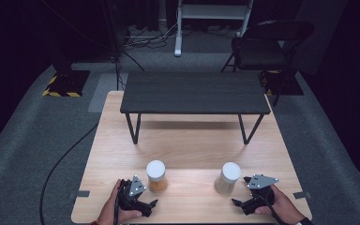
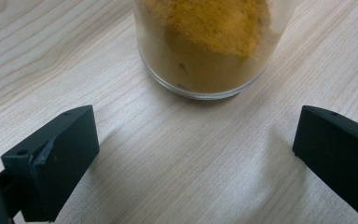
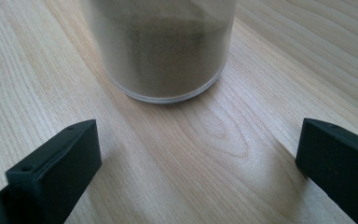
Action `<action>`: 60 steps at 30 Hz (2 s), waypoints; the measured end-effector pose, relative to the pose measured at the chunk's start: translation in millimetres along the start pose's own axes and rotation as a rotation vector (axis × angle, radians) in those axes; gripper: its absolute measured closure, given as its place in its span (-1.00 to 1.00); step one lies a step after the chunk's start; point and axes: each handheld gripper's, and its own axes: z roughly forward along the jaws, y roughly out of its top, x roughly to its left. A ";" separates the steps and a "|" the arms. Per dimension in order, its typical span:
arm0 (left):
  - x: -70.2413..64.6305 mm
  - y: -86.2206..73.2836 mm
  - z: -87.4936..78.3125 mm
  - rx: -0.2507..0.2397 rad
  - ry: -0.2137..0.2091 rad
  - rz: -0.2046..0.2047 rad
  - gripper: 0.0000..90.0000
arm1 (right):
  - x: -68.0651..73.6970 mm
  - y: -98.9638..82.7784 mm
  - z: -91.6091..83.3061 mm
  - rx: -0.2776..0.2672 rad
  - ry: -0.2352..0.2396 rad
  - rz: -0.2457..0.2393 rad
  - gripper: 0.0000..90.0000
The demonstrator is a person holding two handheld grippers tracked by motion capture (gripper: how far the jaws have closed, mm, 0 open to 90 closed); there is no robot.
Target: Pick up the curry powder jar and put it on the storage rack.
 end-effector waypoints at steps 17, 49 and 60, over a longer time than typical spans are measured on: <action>-4.5 -3.2 -3.0 0.000 0.017 -0.017 -0.99 | -0.5 1.3 1.0 0.002 0.002 -0.003 -1.00; -1.6 -4.8 -19.1 -0.106 0.010 -0.074 -0.96 | -1.2 2.5 2.4 0.001 0.006 -0.007 -1.00; -5.0 6.5 -25.9 -0.156 0.008 -0.069 -0.96 | -1.3 2.6 2.4 0.001 0.006 -0.007 -1.00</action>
